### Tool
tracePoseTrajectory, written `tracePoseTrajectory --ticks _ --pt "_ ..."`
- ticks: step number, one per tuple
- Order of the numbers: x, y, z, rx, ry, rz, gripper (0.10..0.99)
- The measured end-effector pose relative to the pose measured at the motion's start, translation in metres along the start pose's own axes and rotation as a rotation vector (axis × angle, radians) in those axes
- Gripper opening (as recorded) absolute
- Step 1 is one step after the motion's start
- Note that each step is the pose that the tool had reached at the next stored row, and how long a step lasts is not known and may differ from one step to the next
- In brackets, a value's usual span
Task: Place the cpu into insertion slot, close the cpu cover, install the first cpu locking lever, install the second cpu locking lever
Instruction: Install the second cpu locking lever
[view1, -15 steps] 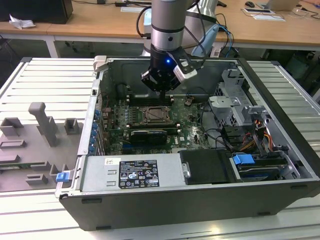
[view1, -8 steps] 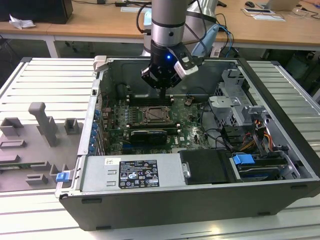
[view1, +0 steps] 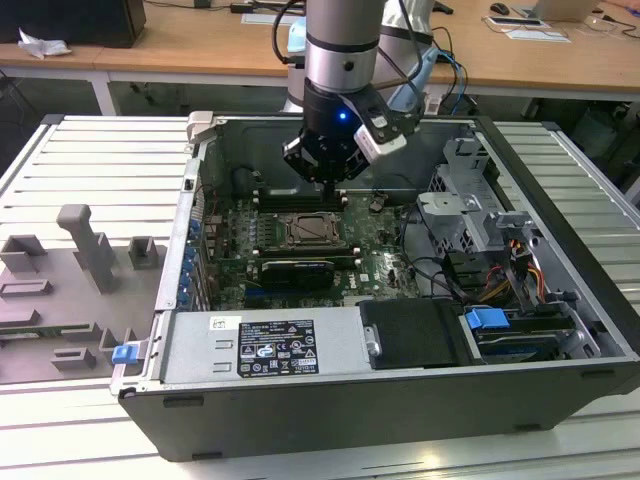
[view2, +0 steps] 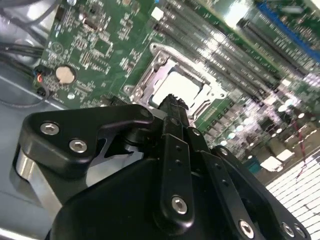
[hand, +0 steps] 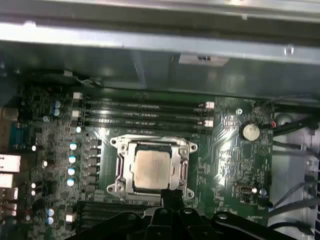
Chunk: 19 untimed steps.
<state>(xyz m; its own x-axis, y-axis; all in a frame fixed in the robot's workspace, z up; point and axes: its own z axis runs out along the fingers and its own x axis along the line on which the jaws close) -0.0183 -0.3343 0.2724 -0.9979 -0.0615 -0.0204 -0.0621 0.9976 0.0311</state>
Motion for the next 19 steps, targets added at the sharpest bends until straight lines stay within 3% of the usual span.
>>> tracePoseTrajectory --ticks 2,3,4,6,11,19 --pt "0.0 -0.0018 0.0006 -0.001 0.0099 0.0 0.106" --pt "0.0001 -0.0024 0.0017 -0.001 0.0202 0.001 0.106" --pt "0.0002 -0.003 0.0029 -0.002 0.0252 0.001 0.106" --pt "0.0005 -0.0061 0.0055 -0.002 0.027 0.001 0.106" --pt "0.0015 -0.0221 0.0092 -0.006 0.0267 0.0 0.106" --pt "0.0033 -0.0315 0.0185 -0.014 0.0264 -0.006 0.106"
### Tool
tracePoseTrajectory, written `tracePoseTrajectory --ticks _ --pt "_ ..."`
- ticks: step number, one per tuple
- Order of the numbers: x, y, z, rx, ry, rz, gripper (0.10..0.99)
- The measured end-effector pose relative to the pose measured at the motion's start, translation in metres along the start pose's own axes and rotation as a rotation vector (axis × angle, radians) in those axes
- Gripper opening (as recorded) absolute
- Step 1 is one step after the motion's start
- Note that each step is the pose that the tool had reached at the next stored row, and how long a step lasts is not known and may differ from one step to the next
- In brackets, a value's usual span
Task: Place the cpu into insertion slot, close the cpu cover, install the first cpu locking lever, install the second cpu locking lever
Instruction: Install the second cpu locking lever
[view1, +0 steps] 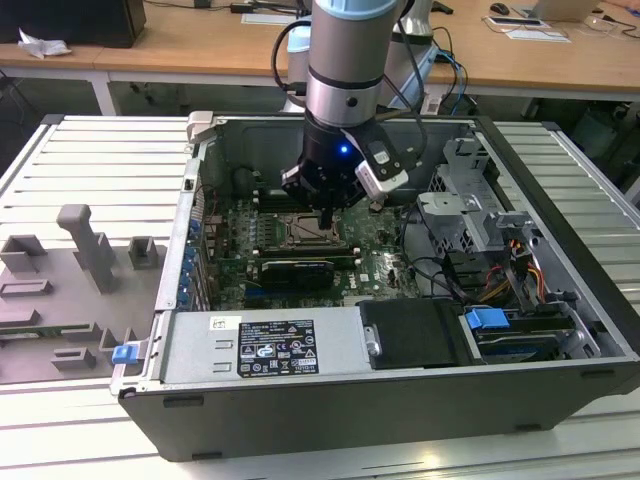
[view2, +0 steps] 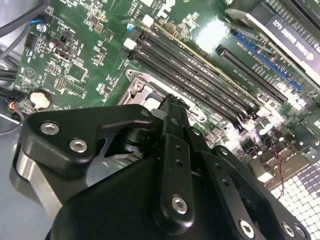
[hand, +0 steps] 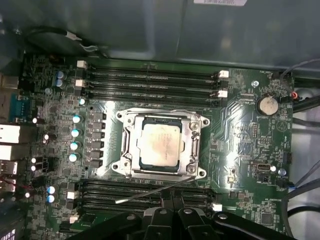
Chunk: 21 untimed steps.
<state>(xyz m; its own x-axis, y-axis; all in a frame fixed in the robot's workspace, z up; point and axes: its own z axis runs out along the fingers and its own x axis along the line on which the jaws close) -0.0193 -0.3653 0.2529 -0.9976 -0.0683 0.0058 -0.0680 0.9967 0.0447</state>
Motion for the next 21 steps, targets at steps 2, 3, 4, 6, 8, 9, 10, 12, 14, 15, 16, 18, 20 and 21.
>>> tracePoseTrajectory --ticks 2,3,4,6,8,9,10,12,14,15,16,18,20,21 --pt "0.0002 -0.0001 0.0002 0.0 0.0 0.0 0.106" --pt "0.0002 -0.0001 0.0002 0.0 0.0001 -0.001 0.106" --pt "0.0002 -0.0001 0.0006 0.0 0.0001 -0.001 0.106" --pt "0.0004 -0.0004 0.001 0.0 0.0 -0.001 0.106" --pt "0.0007 -0.0004 0.0011 0.0 0.0 -0.001 0.106" --pt "0.0008 -0.0005 0.0011 0.0 0.0 -0.001 0.106" --pt "0.0009 -0.0005 0.0011 0.0 0.0 -0.001 0.106" --pt "0.0011 -0.0005 0.0011 0.0 0.0 -0.001 0.106" --pt "0.0013 -0.0005 0.0011 0.0 0.0 -0.001 0.106" --pt "0.0014 -0.0005 0.0011 0.0 0.0 0.0 0.106" --pt "0.0015 -0.0011 0.001 -0.001 0.0004 -0.001 0.106" --pt "0.0016 -0.0022 0.001 -0.004 0.0046 0.0 0.106" --pt "0.0016 -0.003 0.0013 -0.008 0.0077 0.0 0.106" --pt "0.0019 -0.0035 0.0014 -0.011 0.0078 0.0 0.106"
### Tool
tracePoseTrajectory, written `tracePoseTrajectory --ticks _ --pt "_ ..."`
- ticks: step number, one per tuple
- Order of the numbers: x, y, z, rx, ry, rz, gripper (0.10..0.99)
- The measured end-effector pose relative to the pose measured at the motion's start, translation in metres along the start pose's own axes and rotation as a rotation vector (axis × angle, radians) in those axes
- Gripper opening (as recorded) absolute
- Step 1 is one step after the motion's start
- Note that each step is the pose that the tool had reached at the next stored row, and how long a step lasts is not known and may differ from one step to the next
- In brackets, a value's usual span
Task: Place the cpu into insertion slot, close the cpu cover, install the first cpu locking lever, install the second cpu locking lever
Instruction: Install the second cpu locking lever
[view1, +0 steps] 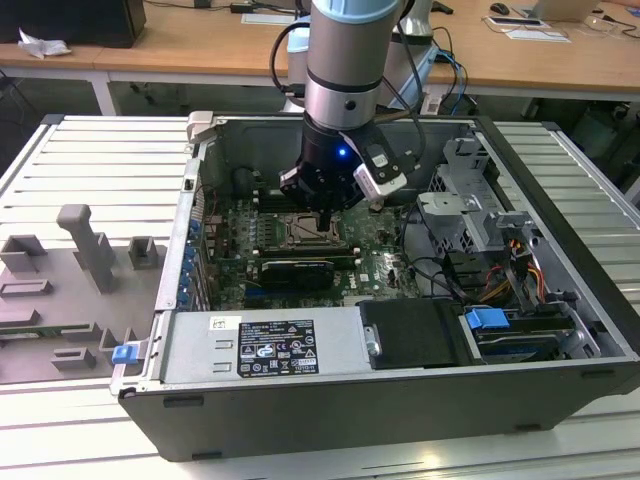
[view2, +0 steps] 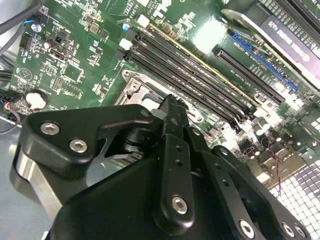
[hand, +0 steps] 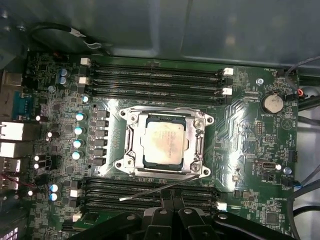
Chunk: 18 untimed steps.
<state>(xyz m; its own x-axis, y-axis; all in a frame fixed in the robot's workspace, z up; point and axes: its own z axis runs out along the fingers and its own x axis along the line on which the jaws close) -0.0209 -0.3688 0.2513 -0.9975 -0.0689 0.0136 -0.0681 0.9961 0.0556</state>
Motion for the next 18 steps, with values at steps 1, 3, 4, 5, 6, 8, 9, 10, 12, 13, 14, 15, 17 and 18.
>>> tracePoseTrajectory --ticks 1,3,4,5,6,8,9,10,12,13,14,15,17,18 --pt "0.0034 -0.0009 0.0009 -0.007 -0.0005 0.0 0.106" --pt "0.0079 -0.0017 0.0037 -0.01 -0.0006 0.0 0.106" --pt "0.0088 -0.0019 0.0046 -0.01 -0.0005 0.0 0.106" --pt "0.01 -0.002 0.0052 -0.01 -0.0003 0.0 0.106" --pt "0.012 -0.002 0.0059 -0.01 -0.0003 0.0 0.106" --pt "0.0166 -0.0017 0.0072 -0.01 -0.0004 0.0 0.106" --pt "0.019 -0.0016 0.0077 -0.01 -0.0004 0.0 0.106" --pt "0.0221 -0.0014 0.0087 -0.01 -0.0004 0.0 0.106" --pt "0.0259 -0.0014 0.0123 -0.01 -0.0004 0.0 0.106" --pt "0.027 -0.0014 0.0142 -0.01 -0.0003 -0.001 0.106" --pt "0.0275 -0.0015 0.0166 -0.01 -0.0003 -0.001 0.106" --pt "0.0279 -0.0016 0.0188 -0.01 -0.0003 -0.002 0.106" --pt "0.028 -0.0018 0.0232 -0.012 -0.0003 -0.003 0.106" --pt "0.0281 -0.0021 0.024 -0.015 -0.0005 -0.004 0.106"
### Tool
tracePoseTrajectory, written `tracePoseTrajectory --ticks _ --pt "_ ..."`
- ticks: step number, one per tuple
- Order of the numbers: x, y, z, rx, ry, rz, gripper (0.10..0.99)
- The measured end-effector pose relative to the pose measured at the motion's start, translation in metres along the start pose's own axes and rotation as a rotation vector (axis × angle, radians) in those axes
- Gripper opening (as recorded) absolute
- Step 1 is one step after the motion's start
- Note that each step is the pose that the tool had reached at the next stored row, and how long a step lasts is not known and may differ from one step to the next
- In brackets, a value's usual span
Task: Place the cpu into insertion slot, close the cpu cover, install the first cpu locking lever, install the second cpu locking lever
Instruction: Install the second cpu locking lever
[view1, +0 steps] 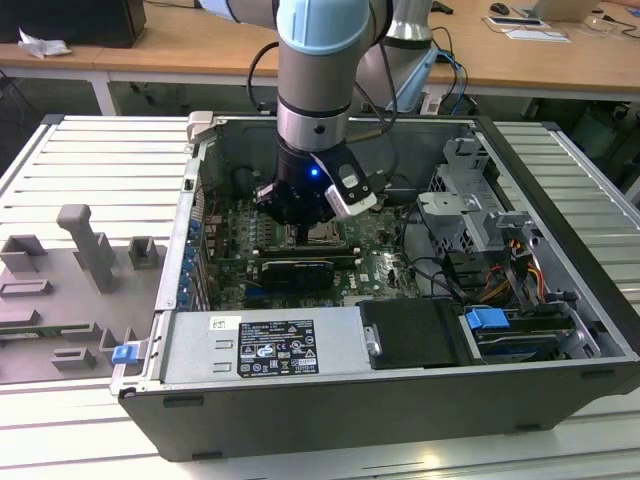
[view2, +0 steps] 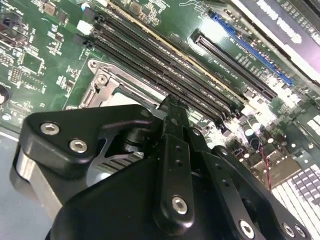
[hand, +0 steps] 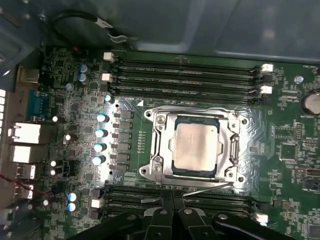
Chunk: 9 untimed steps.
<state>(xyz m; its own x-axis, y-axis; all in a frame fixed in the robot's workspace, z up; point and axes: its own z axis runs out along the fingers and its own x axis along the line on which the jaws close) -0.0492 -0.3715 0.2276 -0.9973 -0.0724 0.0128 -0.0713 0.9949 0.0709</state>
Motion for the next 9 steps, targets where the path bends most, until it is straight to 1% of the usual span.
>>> tracePoseTrajectory --ticks 1,2,5,6,7,9 --pt "0.0003 -0.0014 0.001 -0.011 -0.0007 0.0 0.106" --pt "0.001 -0.0025 0.0014 -0.016 -0.0012 0.0 0.106" --pt "0.004 -0.0052 0.0023 -0.026 -0.0019 0.0 0.106" --pt "0.0075 -0.0059 0.0028 -0.037 -0.0027 -0.001 0.106" --pt "0.0081 -0.006 0.0041 -0.045 -0.0032 -0.001 0.106" --pt "0.009 -0.0065 0.0074 -0.054 -0.0039 -0.001 0.106"
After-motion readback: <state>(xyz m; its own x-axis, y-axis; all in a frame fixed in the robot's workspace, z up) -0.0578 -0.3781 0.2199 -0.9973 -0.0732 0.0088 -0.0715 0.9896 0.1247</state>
